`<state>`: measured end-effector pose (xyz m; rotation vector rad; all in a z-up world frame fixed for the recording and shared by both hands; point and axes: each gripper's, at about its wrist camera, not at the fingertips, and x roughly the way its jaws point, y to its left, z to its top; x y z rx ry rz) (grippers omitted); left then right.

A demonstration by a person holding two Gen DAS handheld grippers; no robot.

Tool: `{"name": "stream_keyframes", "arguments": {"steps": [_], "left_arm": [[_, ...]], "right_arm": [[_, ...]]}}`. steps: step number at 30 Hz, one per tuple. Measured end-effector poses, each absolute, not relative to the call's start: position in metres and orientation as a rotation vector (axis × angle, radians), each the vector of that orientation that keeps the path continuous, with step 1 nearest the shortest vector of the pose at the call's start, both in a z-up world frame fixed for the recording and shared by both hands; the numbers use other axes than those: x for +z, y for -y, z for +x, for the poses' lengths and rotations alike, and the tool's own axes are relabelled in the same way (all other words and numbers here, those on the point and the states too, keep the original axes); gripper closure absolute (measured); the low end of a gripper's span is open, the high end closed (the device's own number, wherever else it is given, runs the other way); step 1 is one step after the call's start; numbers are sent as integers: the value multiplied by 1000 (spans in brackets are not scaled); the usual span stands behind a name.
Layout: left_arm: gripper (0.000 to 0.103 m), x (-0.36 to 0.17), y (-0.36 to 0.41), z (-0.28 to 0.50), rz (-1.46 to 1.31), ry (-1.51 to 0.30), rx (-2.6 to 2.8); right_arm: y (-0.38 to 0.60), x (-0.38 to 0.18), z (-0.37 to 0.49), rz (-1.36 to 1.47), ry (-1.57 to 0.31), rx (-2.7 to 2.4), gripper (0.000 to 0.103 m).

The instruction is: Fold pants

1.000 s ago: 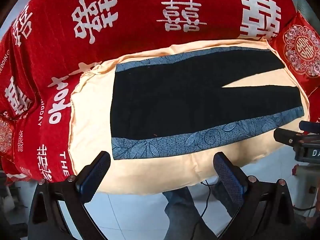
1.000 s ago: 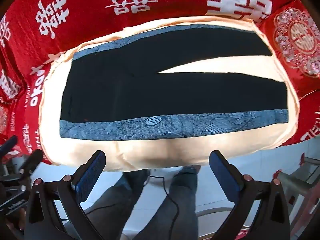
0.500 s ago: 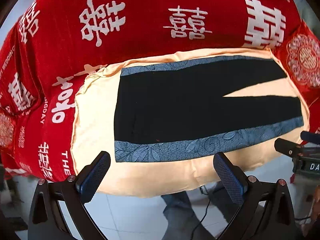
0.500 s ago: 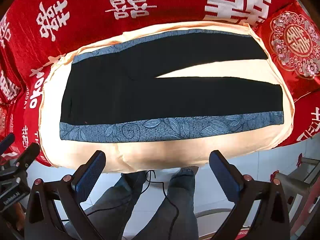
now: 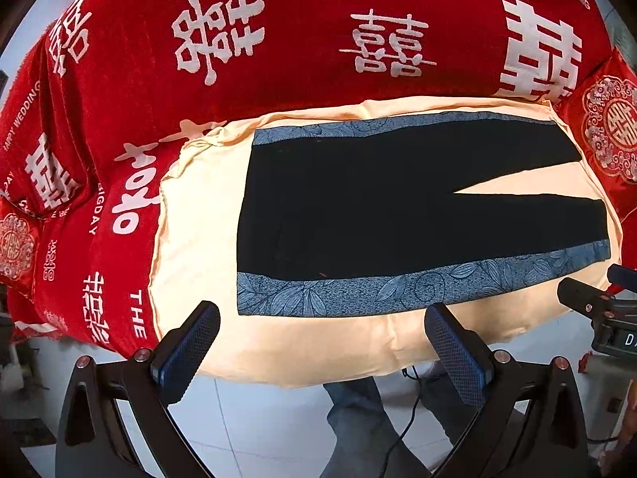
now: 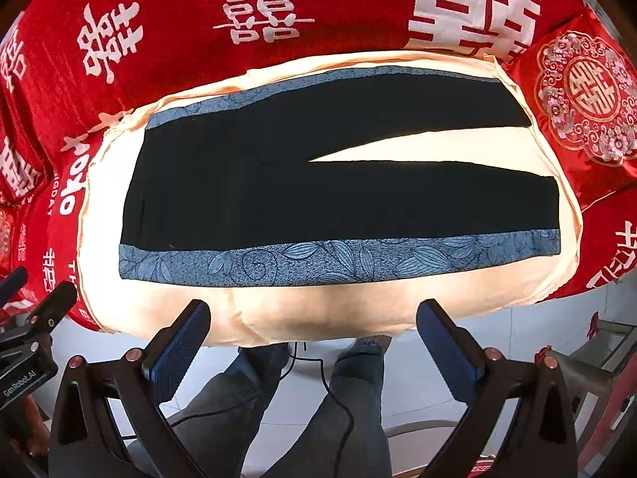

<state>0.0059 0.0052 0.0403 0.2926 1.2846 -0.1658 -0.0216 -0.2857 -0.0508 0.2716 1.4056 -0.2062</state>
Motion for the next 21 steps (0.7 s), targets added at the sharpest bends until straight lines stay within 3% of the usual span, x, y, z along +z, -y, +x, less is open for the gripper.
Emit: {"name": "stream_keyframes", "arguments": {"steps": [21], "left_arm": [[0,43,-4,1,308,-1280,-137]], "right_arm": [[280,-47,-20,243,-1393,-185,0]]}}
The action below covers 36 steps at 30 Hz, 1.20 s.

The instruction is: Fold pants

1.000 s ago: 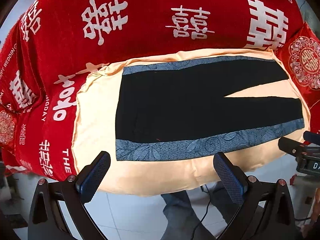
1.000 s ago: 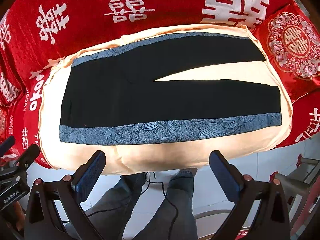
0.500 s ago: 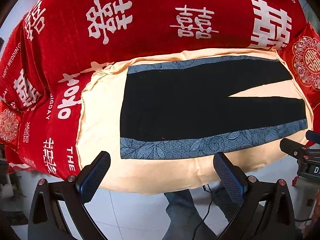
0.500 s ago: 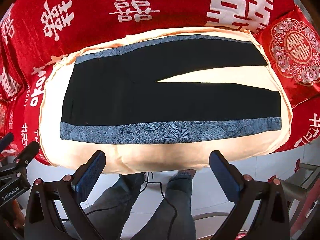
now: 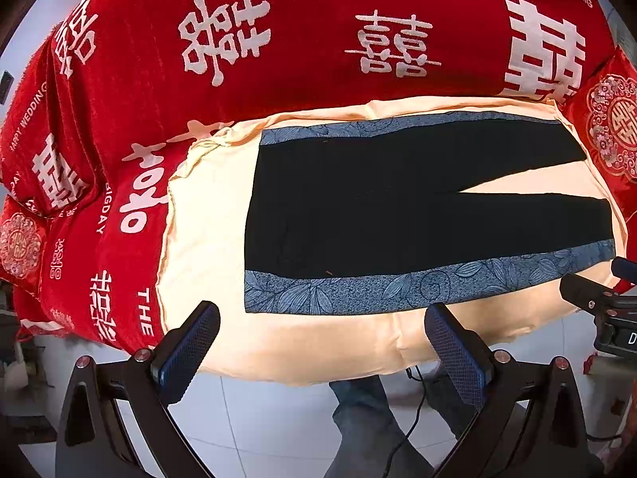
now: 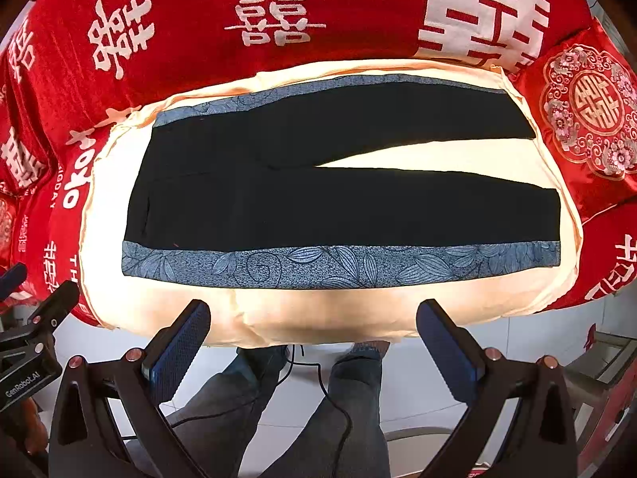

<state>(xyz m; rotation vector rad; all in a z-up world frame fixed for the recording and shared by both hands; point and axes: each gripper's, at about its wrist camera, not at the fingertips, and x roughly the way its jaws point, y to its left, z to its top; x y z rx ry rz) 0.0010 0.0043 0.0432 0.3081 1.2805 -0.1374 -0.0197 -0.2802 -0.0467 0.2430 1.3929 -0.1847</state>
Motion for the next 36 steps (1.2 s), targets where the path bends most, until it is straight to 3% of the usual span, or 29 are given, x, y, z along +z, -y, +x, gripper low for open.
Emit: {"name": "stream_keyframes", "arguments": {"steps": [36], "left_arm": [[0,47,31,-16,234,-1307,21]], "right_arm": [[325,-48,-18,169,-1412,-73,0]]}}
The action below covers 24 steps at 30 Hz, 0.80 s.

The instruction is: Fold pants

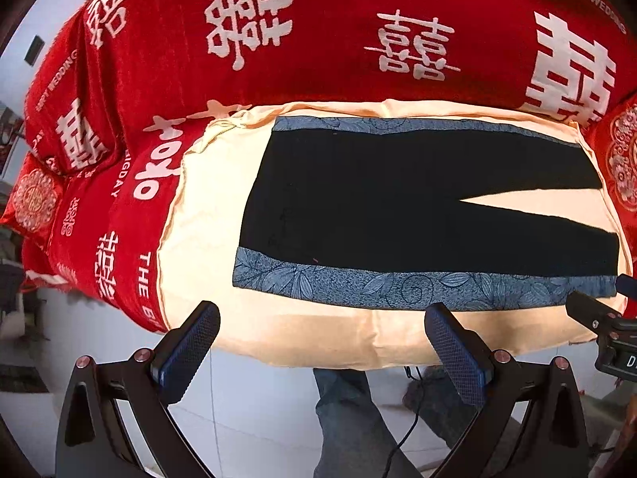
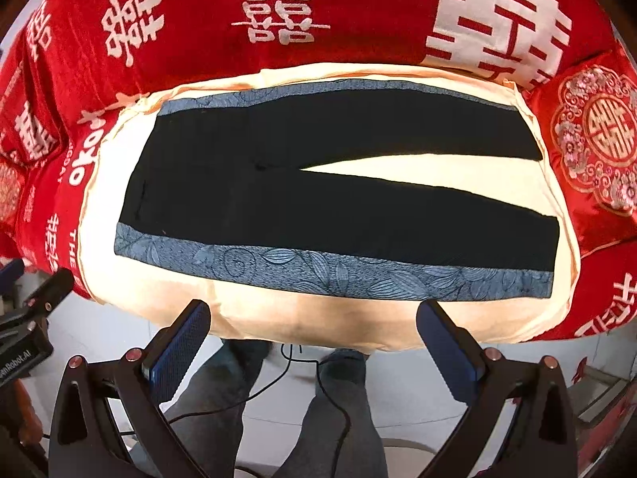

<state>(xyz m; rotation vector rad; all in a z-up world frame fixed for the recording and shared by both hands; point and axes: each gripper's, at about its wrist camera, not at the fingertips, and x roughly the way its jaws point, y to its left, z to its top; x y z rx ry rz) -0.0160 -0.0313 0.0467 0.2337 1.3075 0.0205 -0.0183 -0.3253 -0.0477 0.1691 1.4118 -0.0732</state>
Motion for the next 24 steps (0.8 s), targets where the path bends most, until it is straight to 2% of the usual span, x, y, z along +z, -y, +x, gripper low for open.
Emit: {"name": "stream_keyframes", "arguments": {"steps": [5,11,16,21,24], "left_arm": [[0,43,23,-16,151,-1339,41],[0,19,-22,-3,21,-1342,11],[0,-38,-61,14,-34,-1401,-26],[0,-103,-86,22,-103,-1455,-60],[0,-132,-93,24,-170,-1463,-108]], "right_arm": [[335,-55,-18,195,-1423,-28,0],[343,-78,-22,452,-1385,75,0],[324,-129,-21,697,-1381,138,0],[286,-208,-19,940,-1415,196,0],[260,-251,-15,1028,-1422,268,7]]}}
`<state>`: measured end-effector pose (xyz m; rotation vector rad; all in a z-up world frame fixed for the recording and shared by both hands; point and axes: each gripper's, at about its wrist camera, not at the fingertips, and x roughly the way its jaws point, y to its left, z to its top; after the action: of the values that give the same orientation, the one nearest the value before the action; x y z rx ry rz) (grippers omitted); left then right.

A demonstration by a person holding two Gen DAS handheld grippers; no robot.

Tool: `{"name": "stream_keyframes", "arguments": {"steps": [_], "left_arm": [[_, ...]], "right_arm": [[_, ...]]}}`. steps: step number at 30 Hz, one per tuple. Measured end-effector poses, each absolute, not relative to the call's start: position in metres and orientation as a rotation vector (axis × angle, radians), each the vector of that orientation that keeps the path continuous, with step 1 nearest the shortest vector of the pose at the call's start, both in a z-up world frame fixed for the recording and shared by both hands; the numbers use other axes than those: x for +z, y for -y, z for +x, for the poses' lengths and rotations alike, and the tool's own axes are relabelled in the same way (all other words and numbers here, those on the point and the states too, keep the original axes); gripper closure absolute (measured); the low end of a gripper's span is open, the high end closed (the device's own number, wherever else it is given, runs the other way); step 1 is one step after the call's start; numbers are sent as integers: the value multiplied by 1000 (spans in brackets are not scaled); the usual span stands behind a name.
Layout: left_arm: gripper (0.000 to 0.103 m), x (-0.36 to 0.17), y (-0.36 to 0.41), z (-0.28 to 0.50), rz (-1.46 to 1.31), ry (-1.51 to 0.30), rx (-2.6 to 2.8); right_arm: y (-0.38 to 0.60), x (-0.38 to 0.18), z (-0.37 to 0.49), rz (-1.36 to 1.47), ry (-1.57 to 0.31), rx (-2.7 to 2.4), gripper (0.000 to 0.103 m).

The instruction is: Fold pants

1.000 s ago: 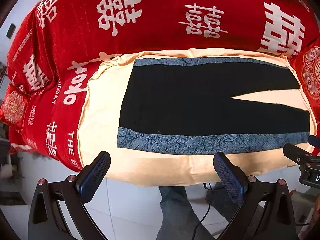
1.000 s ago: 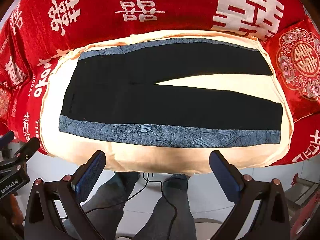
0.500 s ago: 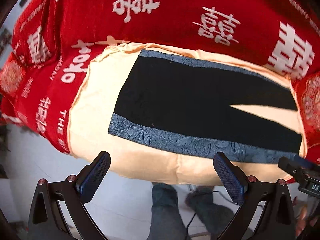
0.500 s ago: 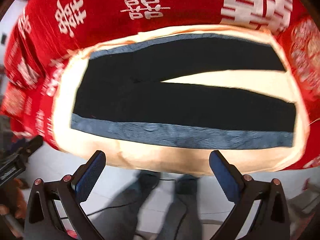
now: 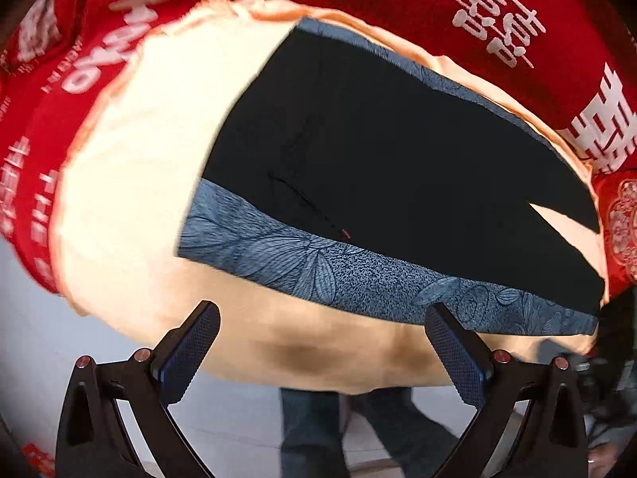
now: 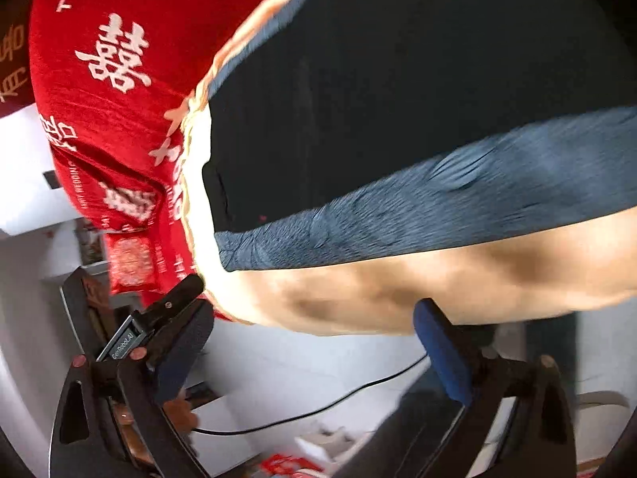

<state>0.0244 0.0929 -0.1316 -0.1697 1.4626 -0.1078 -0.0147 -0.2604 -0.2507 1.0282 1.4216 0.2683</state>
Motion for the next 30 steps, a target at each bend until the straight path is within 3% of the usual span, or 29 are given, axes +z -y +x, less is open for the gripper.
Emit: {"name": "stream_keyframes", "arguments": {"steps": [2,11,18,30], "left_arm": [[0,-144,-94,25,-195,-1459,-142],[0,-187,-91,27,-323,-1510,-263],[0,-191,-84,33,-426,-1500,-309],[0,-191,-104,63,-707,-1398,-230]], "right_arm": [[247,-279,-12,1076,-1433,298,21],[241,-334,-10,1217,-1335,338,22],[262,-284,10,1301,-1113,432,22],[272,-254,17,1317,-1055,485,22]]}}
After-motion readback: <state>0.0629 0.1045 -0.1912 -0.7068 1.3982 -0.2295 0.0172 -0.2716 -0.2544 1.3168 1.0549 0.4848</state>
